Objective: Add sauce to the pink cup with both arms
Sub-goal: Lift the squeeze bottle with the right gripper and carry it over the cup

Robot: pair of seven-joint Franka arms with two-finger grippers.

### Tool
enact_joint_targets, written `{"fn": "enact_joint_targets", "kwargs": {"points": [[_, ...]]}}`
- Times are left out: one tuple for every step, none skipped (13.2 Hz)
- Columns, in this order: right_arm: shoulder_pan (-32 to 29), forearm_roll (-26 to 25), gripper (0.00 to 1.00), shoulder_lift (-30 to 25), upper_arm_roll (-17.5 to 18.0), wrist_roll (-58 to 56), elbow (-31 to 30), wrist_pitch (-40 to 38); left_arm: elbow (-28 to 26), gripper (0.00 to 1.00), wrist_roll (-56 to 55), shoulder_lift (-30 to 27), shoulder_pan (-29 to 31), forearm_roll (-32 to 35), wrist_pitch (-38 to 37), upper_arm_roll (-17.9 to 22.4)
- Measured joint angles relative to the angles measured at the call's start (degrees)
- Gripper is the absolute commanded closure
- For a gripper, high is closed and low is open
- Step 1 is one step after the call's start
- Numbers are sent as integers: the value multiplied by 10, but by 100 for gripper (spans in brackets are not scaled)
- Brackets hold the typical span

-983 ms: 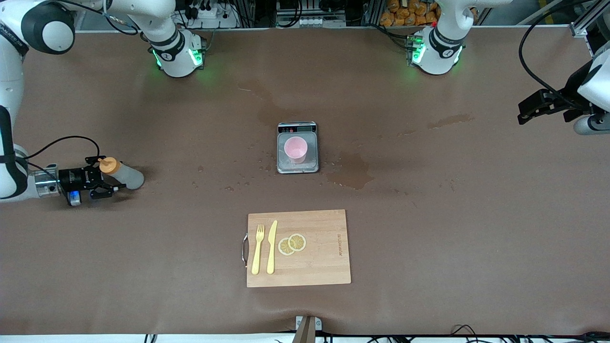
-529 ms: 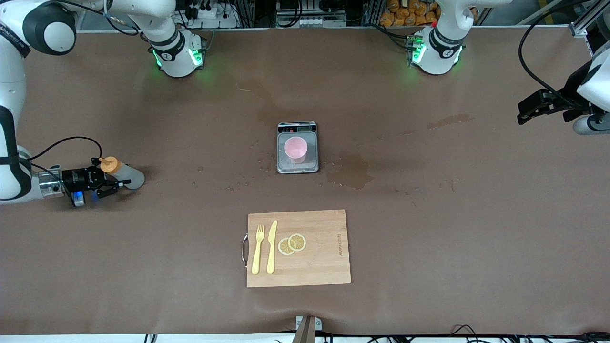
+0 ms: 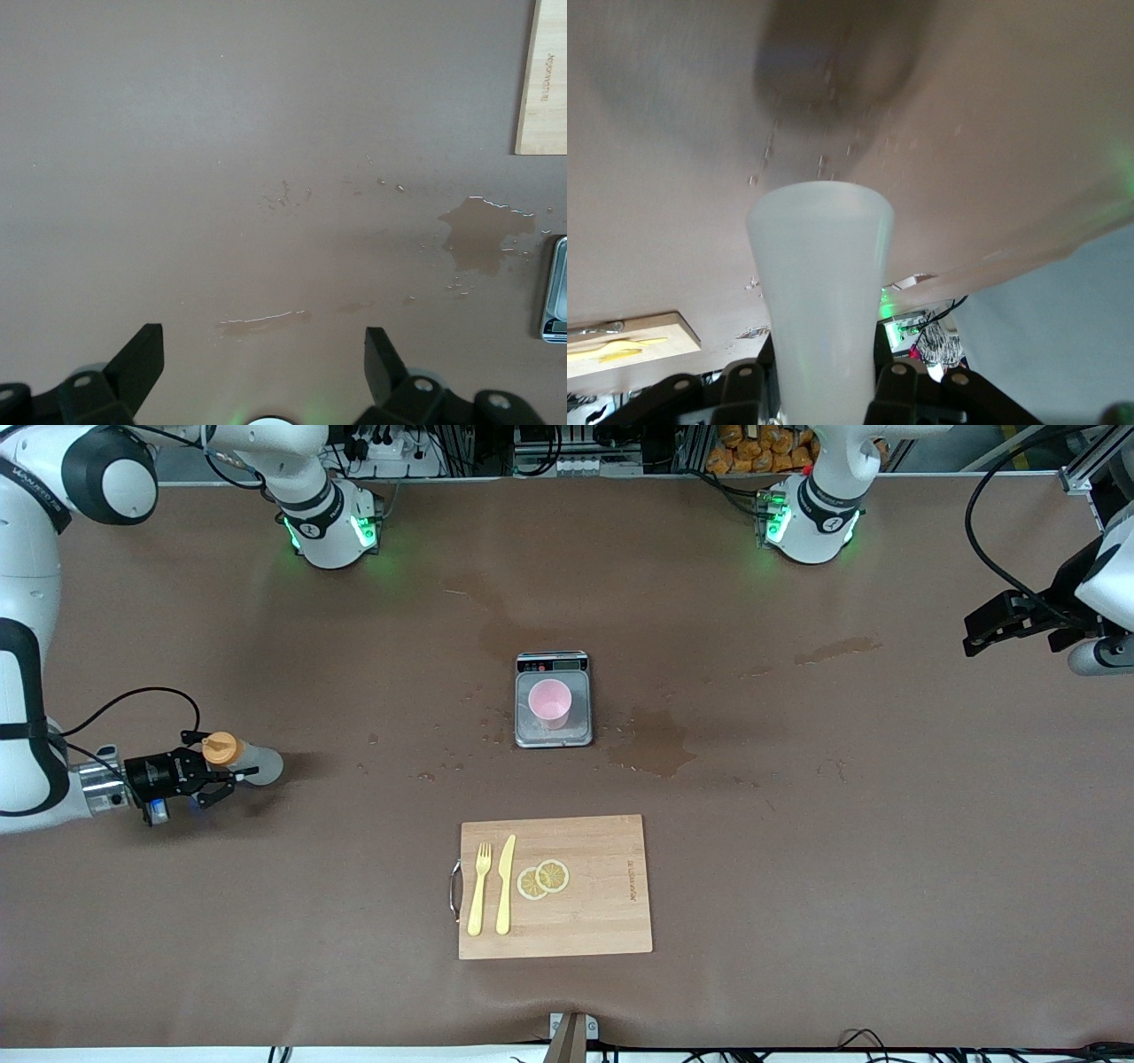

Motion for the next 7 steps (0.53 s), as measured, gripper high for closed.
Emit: {"fn": "enact_joint_targets", "kwargs": {"points": [[13,0,60,-6,0,31,14,-9,0,0,0,0,0,0,0,0],[25,0,60,-13,1,58,24,-14,0,0,0,0,0,0,0,0],[41,-2,60,-23,1,83,30,-19,0,0,0,0,0,0,0,0],[62,-7,59,-34,1,108,32,-22,0,0,0,0,0,0,0,0],[86,-17,59,-43,1,133,33,-23,0,0,0,0,0,0,0,0],[112,-31,59,-51,1,159,33,-23,0,0,0,-1,0,0,0,0],[139,-45,59,-58,1,181,33,-23,0,0,0,-1,0,0,0,0]]}}
